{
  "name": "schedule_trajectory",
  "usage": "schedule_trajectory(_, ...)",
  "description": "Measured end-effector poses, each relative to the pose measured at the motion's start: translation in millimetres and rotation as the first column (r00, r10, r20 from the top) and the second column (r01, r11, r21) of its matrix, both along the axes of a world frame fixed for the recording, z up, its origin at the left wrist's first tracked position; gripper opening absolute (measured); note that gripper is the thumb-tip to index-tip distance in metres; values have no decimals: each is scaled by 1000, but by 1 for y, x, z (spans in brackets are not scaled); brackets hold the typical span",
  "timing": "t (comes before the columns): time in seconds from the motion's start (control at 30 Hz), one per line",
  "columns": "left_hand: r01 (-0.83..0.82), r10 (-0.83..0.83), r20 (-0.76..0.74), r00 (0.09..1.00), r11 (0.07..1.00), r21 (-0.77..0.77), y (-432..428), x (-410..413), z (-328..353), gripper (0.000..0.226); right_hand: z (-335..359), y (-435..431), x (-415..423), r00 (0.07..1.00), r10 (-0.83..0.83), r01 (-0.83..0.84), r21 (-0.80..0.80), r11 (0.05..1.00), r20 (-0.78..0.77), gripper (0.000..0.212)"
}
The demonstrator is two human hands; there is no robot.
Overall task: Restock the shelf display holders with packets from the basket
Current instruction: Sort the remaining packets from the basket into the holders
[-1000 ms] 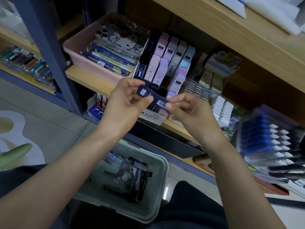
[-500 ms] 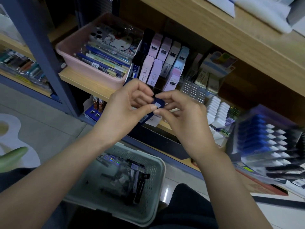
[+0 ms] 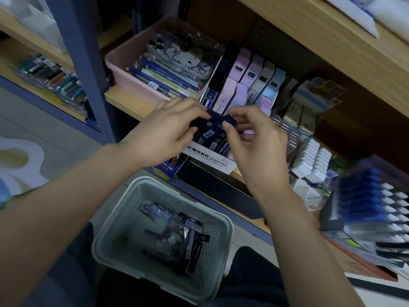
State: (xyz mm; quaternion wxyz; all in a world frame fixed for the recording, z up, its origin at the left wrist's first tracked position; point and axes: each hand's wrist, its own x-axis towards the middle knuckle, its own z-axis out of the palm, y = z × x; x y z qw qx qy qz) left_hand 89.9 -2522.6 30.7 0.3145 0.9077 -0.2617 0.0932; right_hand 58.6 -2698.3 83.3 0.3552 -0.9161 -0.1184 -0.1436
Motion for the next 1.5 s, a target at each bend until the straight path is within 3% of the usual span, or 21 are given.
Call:
schedule_trajectory(0.13,-9,9,6,1000,1000,-28,3,3,-3,36,-13,10,9,999,-12,9,-85,996,-37,12)
schedule_trajectory(0.33,0,-2,-24,1000,998,-58,3,3,-4,36,-19,7,13,996,-18,32,-161,986,87,11)
schedule_trajectory(0.53,17,-19,-24,1000,998,-59,3,4,-6,38,-4,4,15,992,54,-69,-140,988,-111,10)
schedule_trajectory(0.6,20,-22,-20,1000,998,-63,2,3,-6,40,-4,4,15,992,47,-66,-168,983,-114,10)
schedule_trajectory(0.93,26,-26,-7,1000,999,-24,3,0,-6,40,-36,8,17,952,40,85,-385,919,305,17)
schedule_trajectory(1.03,24,-25,26,999,999,48,5,-5,-8,48,-42,4,11,935,62,109,-448,887,349,23)
schedule_trajectory(1.13,-33,21,96,995,991,128,8,-16,-8,52,-44,1,-1,950,87,64,-461,885,299,31)
schedule_trajectory(1.3,-180,161,145,976,974,136,18,-48,-23,34,-60,5,-35,927,263,-129,-428,894,269,21)
schedule_trajectory(1.37,-185,172,84,981,968,168,22,-63,-45,33,-83,7,-47,925,348,-230,-497,837,156,20)
schedule_trajectory(1.5,-210,252,-133,959,941,266,41,-91,-108,42,-142,7,-69,903,351,-428,-580,693,-247,28)
